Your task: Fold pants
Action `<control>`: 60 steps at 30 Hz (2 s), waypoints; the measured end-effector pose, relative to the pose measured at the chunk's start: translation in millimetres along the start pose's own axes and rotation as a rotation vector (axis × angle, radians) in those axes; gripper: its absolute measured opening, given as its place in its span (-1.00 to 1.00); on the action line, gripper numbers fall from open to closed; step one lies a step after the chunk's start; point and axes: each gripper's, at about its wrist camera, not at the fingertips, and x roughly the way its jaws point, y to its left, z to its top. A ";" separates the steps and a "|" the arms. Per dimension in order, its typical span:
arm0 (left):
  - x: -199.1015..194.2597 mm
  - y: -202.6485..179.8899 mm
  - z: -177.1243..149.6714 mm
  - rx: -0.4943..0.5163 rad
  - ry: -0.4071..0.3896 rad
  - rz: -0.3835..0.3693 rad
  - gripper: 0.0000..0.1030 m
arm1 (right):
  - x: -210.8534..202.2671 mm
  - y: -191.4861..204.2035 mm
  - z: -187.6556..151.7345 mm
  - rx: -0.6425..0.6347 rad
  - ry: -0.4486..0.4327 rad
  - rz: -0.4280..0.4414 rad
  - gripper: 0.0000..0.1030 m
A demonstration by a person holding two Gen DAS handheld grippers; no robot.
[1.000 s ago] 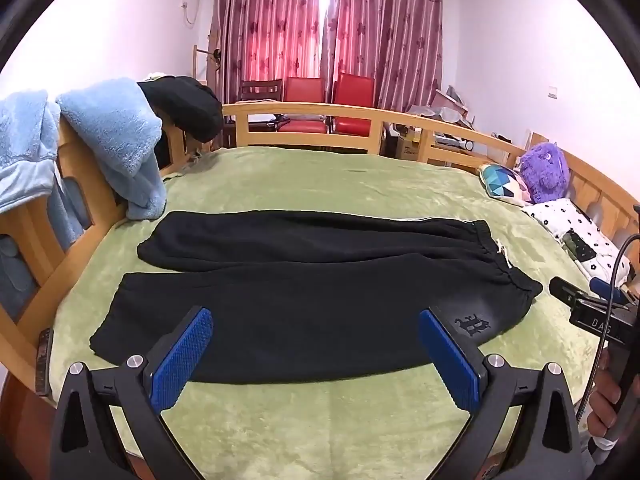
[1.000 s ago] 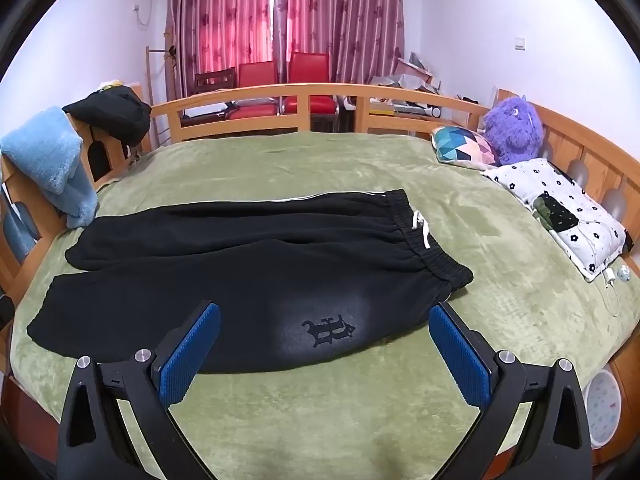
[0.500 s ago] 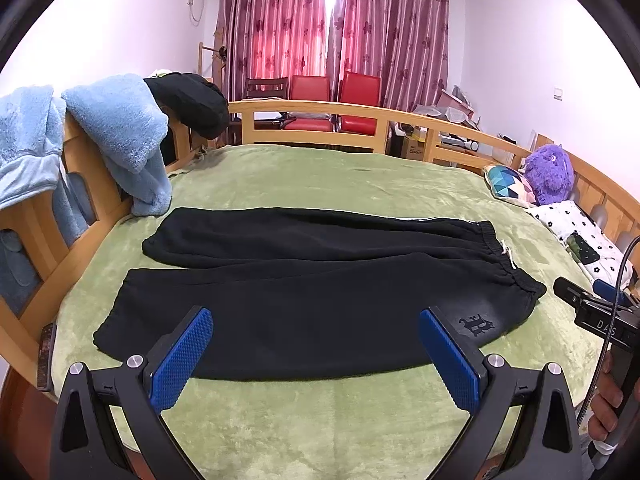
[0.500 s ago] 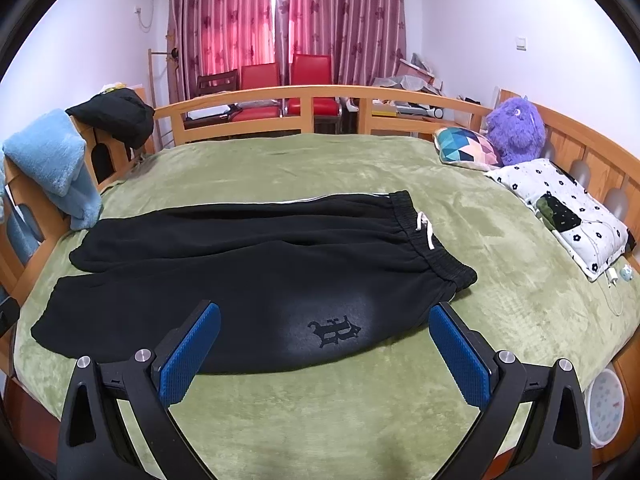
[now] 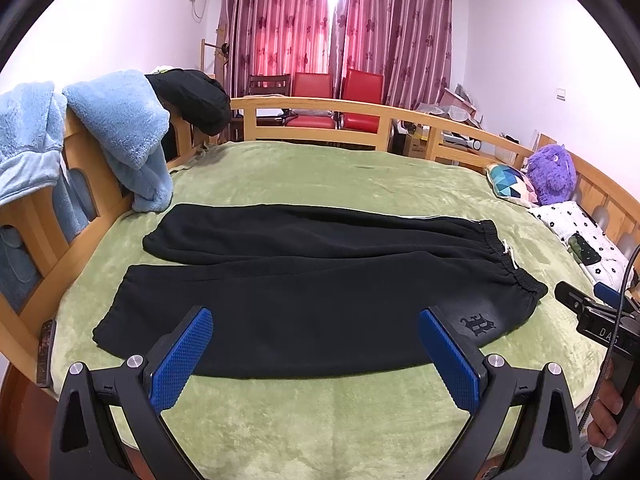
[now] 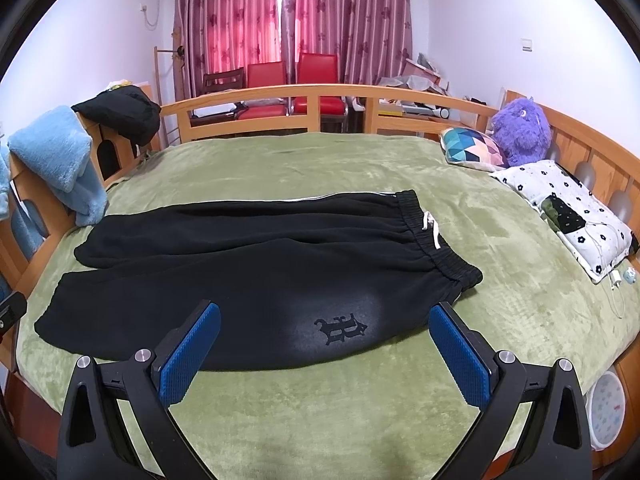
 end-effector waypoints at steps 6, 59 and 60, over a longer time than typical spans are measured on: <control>-1.5 -2.6 -2.3 0.009 -0.003 -0.005 1.00 | -0.5 -0.2 -1.6 -0.001 0.003 0.002 0.99; 1.9 3.2 -2.8 -0.012 0.028 -0.009 1.00 | -4.3 5.2 -8.8 -0.018 -0.009 0.007 0.99; 3.1 4.7 -1.3 -0.020 0.028 -0.012 1.00 | -3.7 5.6 -10.6 -0.023 -0.014 0.015 0.99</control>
